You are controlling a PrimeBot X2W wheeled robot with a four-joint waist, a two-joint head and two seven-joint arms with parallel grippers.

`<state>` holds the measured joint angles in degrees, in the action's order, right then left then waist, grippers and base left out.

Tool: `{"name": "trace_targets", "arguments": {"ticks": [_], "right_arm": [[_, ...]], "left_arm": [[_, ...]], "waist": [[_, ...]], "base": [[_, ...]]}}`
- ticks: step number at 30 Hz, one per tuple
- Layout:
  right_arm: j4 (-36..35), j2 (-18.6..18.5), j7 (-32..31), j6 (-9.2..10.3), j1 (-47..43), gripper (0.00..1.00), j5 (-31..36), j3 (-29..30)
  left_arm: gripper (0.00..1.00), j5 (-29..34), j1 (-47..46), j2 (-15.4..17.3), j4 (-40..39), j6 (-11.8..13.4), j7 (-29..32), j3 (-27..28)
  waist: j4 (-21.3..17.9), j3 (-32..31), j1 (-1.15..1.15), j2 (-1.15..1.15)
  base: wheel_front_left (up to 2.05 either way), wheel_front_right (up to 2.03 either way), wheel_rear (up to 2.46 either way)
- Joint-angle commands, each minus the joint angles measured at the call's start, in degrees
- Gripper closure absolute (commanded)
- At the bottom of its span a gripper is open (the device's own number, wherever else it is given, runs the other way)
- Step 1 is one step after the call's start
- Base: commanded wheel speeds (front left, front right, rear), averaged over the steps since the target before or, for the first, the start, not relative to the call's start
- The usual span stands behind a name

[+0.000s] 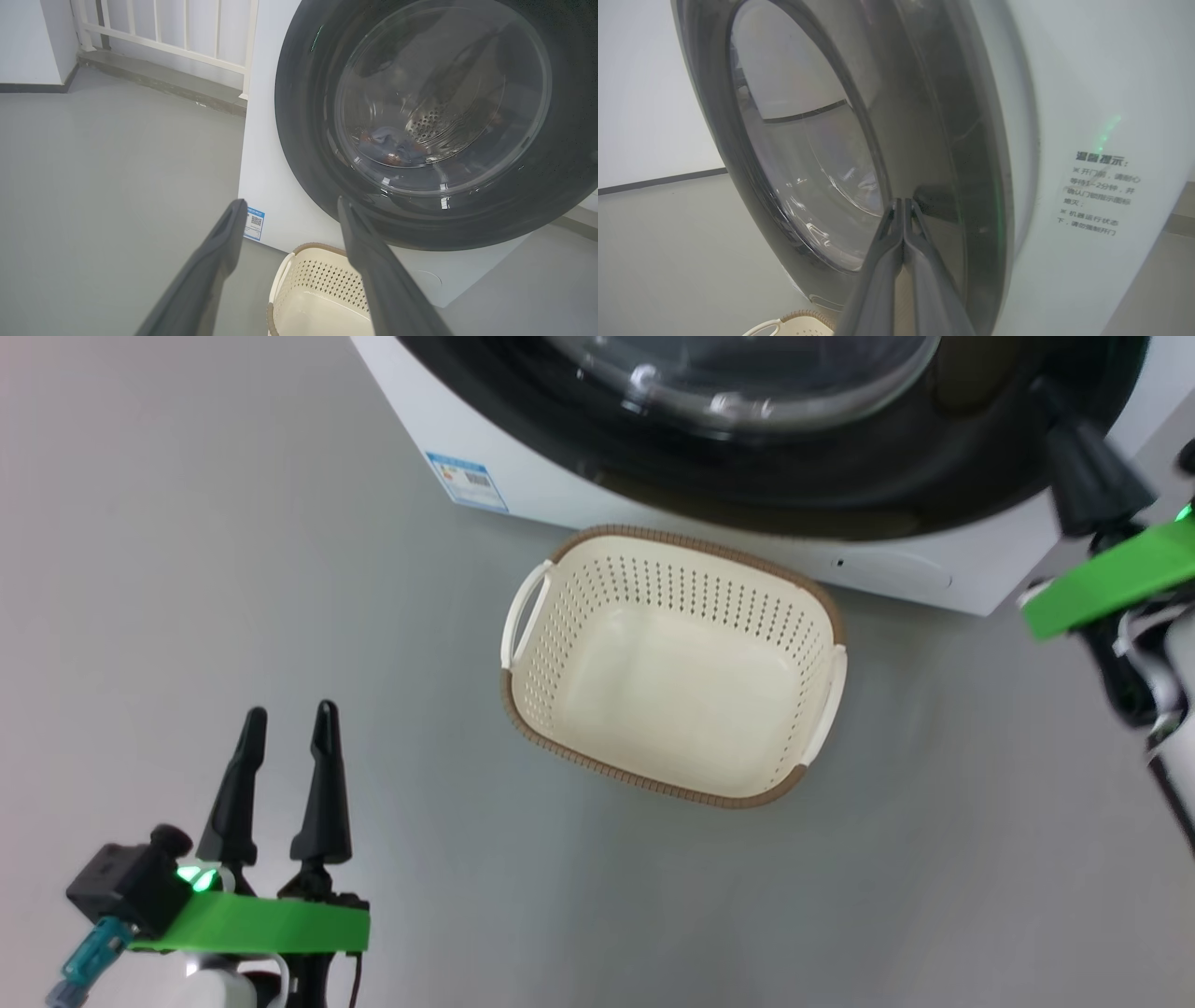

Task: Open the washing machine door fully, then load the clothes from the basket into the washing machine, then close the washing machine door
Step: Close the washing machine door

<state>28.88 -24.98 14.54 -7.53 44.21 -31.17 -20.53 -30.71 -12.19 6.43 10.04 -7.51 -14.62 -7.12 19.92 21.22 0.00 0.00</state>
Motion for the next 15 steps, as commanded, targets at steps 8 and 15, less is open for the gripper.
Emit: {"name": "trace_targets", "arguments": {"ticks": [8,15], "right_arm": [[3.24,-0.77,0.46,0.04,5.63,1.00,0.22,2.48],[6.06,-0.29,0.46,0.04,7.23,1.00,-1.11,1.05]], "left_arm": [[0.00,-0.84,-3.00,1.26,-1.33,0.02,-0.38,1.27],[0.00,-0.92,-3.50,1.40,-0.91,0.02,-0.38,1.12]], "waist": [[0.96,3.15,0.00,0.00],[1.34,3.20,0.00,0.00]], "base": [[0.00,0.00,0.00],[0.00,0.00,0.00]]}}
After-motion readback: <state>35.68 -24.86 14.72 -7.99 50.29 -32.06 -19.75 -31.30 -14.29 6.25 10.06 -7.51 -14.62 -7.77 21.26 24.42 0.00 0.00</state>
